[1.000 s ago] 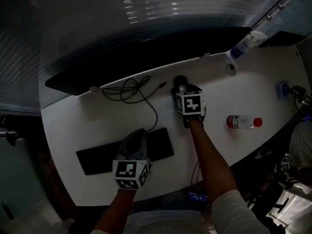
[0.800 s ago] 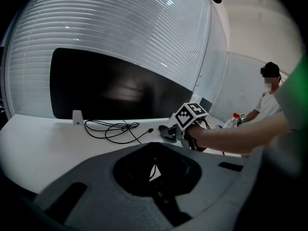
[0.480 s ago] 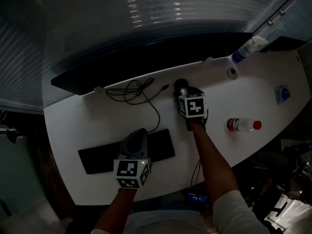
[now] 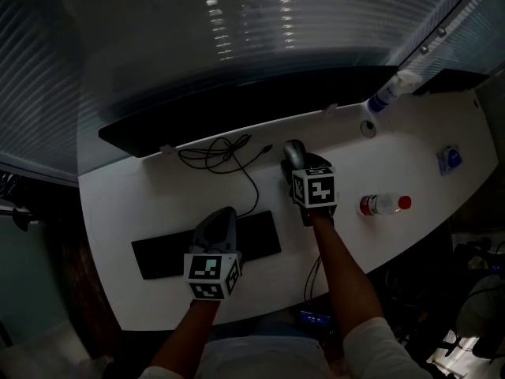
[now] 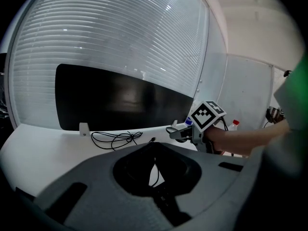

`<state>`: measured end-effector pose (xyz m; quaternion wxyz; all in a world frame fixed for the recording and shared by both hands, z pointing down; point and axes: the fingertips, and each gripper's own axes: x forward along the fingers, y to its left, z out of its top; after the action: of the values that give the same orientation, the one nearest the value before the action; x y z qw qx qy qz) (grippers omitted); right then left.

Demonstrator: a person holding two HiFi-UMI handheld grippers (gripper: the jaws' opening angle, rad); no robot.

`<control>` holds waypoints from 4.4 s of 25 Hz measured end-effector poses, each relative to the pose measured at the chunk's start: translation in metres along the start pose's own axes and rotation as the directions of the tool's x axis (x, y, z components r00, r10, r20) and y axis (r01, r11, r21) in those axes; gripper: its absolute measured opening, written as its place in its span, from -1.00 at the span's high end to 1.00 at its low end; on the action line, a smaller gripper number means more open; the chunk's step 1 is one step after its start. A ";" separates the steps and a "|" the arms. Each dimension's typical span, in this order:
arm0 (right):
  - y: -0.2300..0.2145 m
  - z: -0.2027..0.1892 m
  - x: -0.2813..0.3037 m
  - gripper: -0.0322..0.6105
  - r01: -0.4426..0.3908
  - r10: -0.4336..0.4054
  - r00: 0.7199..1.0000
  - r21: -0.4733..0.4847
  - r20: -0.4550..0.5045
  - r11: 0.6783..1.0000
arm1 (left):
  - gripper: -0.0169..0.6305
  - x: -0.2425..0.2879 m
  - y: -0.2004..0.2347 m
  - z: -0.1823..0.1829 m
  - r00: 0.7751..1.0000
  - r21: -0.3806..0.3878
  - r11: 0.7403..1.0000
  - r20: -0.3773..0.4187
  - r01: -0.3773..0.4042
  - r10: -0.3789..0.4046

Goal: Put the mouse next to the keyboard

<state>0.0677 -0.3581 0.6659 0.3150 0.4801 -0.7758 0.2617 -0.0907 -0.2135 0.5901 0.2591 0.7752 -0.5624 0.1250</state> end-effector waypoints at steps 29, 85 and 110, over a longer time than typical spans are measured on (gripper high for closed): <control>0.061 -0.085 -0.182 -0.02 -0.025 0.027 0.998 -0.032 0.050 0.999 | 0.93 -0.112 -0.054 -0.035 0.998 0.067 0.997 -0.036 0.045 -0.043; 0.058 -0.230 -0.109 -0.03 -0.057 0.046 0.993 -0.106 -0.105 0.993 | 0.93 -0.139 -0.081 -0.059 0.999 0.109 0.994 -0.052 0.006 0.000; 0.067 -0.176 -0.195 -0.04 -0.068 0.068 0.998 -0.015 -0.015 0.998 | 0.93 -0.142 -0.086 -0.040 0.999 0.097 0.994 -0.005 0.043 -0.043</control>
<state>0.1146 -0.0935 0.6312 0.3153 0.4491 -0.7913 0.2699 -0.0541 -0.0571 0.5324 0.2245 0.7987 -0.5384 0.1476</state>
